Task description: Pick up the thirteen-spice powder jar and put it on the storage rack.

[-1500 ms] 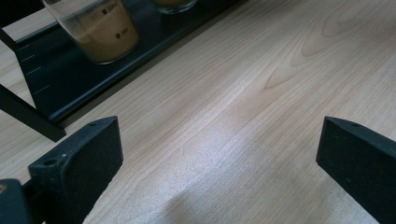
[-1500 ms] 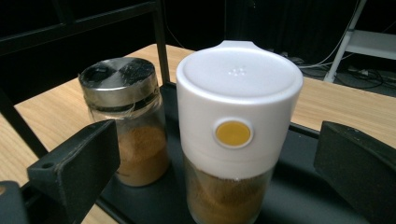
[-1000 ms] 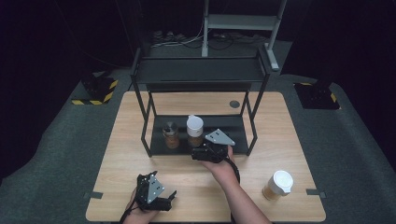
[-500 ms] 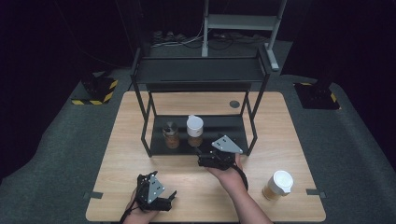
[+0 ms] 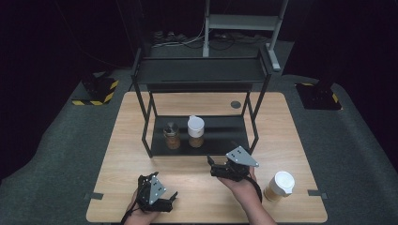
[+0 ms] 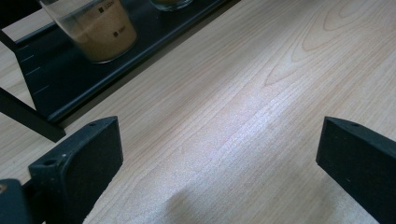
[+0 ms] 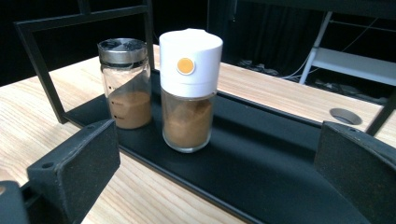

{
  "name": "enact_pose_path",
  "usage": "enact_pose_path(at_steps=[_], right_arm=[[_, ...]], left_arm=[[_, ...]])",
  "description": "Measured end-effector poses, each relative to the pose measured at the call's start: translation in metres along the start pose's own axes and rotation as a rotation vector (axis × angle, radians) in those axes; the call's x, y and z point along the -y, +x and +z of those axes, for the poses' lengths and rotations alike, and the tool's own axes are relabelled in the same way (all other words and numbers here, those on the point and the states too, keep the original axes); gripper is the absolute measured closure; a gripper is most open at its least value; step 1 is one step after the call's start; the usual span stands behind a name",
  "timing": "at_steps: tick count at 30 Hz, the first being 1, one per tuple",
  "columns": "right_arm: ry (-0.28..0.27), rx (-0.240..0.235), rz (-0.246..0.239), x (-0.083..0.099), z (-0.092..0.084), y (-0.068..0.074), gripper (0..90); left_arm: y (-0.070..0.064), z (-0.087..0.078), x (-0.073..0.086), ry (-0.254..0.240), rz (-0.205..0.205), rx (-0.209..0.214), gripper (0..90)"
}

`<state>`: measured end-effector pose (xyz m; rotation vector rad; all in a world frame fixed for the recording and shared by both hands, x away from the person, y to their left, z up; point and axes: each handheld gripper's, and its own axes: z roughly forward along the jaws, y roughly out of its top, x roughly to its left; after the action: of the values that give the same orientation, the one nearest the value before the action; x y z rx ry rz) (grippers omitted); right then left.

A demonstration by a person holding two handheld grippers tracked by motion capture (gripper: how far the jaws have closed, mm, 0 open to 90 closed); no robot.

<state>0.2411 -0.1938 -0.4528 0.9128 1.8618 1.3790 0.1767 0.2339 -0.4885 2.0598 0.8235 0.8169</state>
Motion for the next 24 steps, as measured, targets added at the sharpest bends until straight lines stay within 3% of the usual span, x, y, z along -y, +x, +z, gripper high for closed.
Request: enact_pose_path(at_steps=[13, 24], right_arm=[[0.024, 0.018, -0.03, 0.018, -0.027, -0.003, 0.0], [0.083, 0.021, -0.057, 0.041, -0.033, 0.003, 0.0]], left_arm=[[-0.003, 0.0, -0.001, 0.004, 0.021, -0.005, 0.9], [-0.003, 0.0, 0.0, -0.001, 0.021, -0.004, 0.9]])
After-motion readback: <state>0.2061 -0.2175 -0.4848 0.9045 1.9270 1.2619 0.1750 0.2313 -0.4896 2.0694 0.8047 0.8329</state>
